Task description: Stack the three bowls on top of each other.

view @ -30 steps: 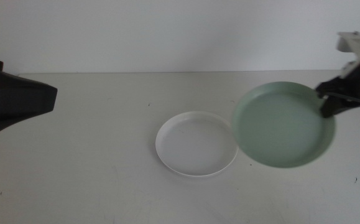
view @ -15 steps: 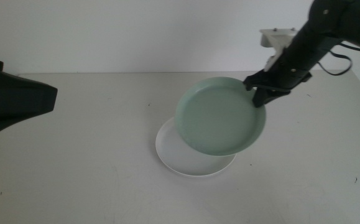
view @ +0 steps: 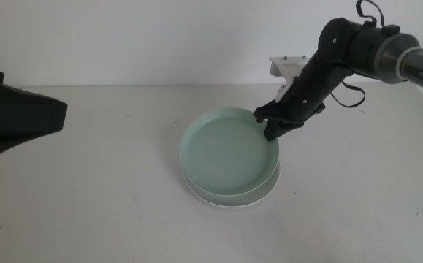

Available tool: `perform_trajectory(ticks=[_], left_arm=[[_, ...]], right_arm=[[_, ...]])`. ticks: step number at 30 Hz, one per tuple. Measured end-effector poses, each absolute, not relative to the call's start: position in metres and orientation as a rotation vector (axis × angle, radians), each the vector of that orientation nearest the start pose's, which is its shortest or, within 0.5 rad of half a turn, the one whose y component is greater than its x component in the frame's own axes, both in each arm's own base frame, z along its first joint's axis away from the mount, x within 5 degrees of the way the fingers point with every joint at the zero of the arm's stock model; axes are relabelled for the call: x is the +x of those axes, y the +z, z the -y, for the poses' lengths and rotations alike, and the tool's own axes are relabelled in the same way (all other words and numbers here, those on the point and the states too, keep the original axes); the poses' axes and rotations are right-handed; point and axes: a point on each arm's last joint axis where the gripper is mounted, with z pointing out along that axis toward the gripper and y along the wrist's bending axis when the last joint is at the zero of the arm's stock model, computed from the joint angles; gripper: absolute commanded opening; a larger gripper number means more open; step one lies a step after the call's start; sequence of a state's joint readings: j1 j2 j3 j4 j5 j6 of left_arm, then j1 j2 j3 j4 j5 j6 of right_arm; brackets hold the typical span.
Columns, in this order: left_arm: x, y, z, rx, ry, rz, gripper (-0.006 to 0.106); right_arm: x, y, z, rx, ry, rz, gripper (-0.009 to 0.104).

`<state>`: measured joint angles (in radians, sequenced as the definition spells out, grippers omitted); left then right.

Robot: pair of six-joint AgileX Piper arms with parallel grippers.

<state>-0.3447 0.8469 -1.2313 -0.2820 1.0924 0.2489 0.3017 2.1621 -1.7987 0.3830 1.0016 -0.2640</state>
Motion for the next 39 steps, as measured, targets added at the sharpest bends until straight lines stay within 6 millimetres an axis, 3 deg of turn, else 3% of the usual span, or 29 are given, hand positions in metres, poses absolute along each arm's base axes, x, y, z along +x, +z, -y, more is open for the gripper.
perform_trajectory(ticks=[6,17,27,31,35,39], left_arm=[[0.113,0.443,0.064,0.637,-0.402,-2.086,0.105],[0.113,0.443,0.064,0.637,-0.402,-2.086,0.105],[0.113,0.443,0.064,0.637,-0.402,-2.086,0.105],[0.113,0.443,0.064,0.637,-0.402,-2.086,0.105],[0.113,0.443,0.064,0.637,-0.402,-2.086,0.105],[0.113,0.443,0.064,0.637,-0.402,-2.086,0.105]], right_arm=[[0.438,0.195,-0.165,-0.574,0.493,-2.779,-0.001],[0.435,0.193,-0.163,-0.612,0.459,-2.816,0.001],[0.433,0.192,-0.162,-0.620,0.463,-2.834,0.047],[0.432,0.193,-0.162,-0.627,0.466,-2.844,0.056],[0.428,0.211,-0.161,-0.632,0.467,-2.817,0.057],[0.424,0.248,-0.147,-0.588,0.462,-2.735,0.057]])
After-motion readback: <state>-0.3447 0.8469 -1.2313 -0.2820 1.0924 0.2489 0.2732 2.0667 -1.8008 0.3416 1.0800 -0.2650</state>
